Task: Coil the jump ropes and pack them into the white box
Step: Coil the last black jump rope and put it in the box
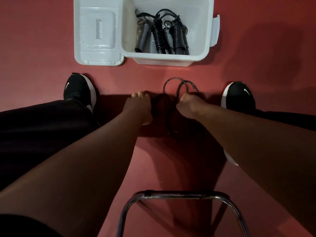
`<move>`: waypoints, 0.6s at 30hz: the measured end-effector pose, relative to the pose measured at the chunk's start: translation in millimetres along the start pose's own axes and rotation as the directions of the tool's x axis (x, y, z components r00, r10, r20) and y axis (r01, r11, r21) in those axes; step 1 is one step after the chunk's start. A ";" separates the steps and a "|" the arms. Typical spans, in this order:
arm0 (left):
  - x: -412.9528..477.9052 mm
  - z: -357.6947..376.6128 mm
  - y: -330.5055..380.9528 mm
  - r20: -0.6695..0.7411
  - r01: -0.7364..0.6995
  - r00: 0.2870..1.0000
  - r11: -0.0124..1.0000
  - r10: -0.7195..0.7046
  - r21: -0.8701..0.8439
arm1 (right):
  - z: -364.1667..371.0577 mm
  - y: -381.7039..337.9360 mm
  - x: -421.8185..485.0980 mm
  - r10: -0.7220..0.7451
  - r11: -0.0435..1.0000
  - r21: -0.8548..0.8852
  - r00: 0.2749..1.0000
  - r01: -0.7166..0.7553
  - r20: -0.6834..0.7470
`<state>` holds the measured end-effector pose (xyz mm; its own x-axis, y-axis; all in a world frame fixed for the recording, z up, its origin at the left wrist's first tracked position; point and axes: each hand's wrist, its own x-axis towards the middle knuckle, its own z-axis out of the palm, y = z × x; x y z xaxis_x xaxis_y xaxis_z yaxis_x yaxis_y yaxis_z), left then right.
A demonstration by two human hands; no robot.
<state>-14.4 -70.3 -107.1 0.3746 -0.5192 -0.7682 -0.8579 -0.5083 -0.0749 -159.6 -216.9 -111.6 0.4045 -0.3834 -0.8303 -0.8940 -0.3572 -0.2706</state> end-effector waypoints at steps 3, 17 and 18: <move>-3.1 3.6 -0.2 -0.064 -0.042 0.997 0.996 0.047 0.076 | 2.2 -1.8 0.3 0.009 1.000 -0.015 1.000 -0.009 0.013; -62.9 -84.5 -40.0 0.268 0.115 0.932 0.504 0.242 -0.856 | -27.0 -45.7 -72.1 0.017 0.834 0.539 0.983 -0.116 0.185; -76.1 -91.0 -40.6 0.255 0.117 0.935 0.464 0.248 -0.878 | -32.6 -52.9 -84.1 -0.025 0.787 0.609 0.983 -0.093 0.183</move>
<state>23.9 -72.7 12.2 0.0477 -0.4359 -0.8987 -0.0459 -0.8997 0.4340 -140.1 -193.5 -11.6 0.3849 -0.2118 -0.8983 -0.8592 0.2734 -0.4326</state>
